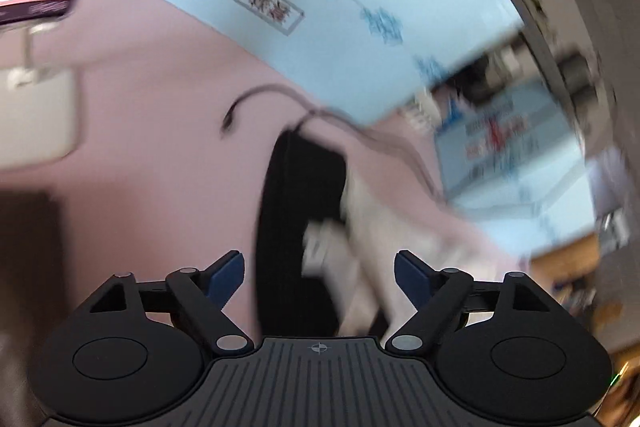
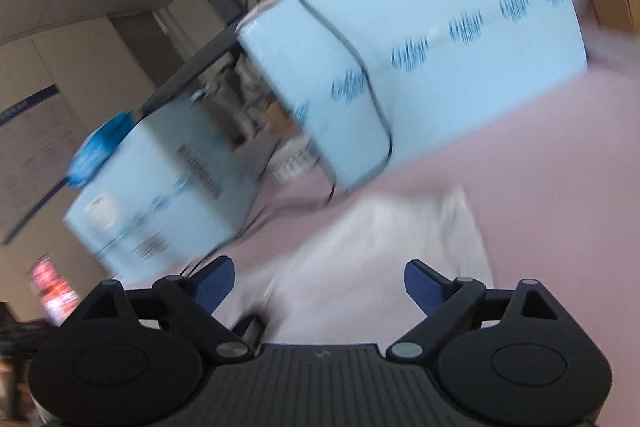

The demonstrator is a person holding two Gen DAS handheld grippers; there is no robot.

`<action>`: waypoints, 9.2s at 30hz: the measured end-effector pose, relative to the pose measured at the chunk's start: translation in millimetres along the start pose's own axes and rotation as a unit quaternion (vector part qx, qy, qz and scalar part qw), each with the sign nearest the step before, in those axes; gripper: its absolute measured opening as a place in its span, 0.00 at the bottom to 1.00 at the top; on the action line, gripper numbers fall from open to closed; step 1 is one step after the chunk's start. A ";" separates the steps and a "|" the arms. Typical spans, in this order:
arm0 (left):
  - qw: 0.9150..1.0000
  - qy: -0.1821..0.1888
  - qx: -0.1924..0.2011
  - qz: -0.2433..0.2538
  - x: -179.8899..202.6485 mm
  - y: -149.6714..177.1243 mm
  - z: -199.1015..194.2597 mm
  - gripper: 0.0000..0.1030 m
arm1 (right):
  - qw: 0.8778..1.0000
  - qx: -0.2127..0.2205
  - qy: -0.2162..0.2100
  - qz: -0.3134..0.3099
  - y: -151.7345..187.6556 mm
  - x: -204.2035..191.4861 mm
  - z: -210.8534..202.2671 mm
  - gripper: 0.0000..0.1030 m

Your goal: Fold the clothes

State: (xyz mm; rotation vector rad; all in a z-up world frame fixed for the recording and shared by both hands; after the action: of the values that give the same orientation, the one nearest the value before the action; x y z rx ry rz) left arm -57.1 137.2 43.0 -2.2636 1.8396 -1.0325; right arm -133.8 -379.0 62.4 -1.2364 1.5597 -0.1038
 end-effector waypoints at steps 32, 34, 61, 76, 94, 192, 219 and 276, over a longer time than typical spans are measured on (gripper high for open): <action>0.994 0.043 0.093 0.047 81.6 -18.1 -19.5 0.22 | 0.981 0.089 0.042 0.165 -10.1 52.6 47.9 0.03; 0.996 0.027 0.075 0.025 81.6 -40.0 6.4 0.43 | 0.983 0.091 0.048 0.153 -19.6 50.4 49.3 0.10; 0.981 0.010 -0.033 0.190 126.1 72.2 89.2 0.48 | 0.992 -0.100 -0.036 0.062 96.6 -23.3 183.9 0.07; 0.962 0.062 -0.205 0.168 75.0 139.1 0.9 0.12 | 0.947 -0.290 -0.120 0.070 183.4 -52.2 72.0 0.55; 0.996 0.036 -0.072 -0.029 13.2 52.9 60.7 0.80 | 0.994 -0.049 0.040 0.088 80.9 63.9 41.7 0.08; 0.988 0.113 -0.094 0.038 31.6 86.6 36.9 0.75 | 0.983 -0.135 -0.117 -0.044 38.9 0.3 32.4 0.80; 0.987 0.126 -0.094 0.033 29.5 86.9 39.5 0.76 | 0.980 -0.152 -0.084 -0.093 34.8 36.9 35.4 0.88; 0.999 0.020 -0.035 0.030 23.6 67.5 -14.0 0.72 | 0.992 -0.040 0.077 0.093 -54.4 107.7 70.8 0.43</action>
State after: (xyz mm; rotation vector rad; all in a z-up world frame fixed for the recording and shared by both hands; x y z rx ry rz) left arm -120.3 101.6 35.6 -2.2263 1.9750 -1.0272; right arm -31.1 -446.5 -4.4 -1.1592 1.8221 -0.0169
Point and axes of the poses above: each gripper's, at about its wrist camera, not at the fingertips, and z roughly the way its jaws point, x to its right, y to its underside, the point moved 6 cm from there along z, roughly the way its jaws point, and after that the axes turned 7 degrees about -y, right-handed, at the moved point
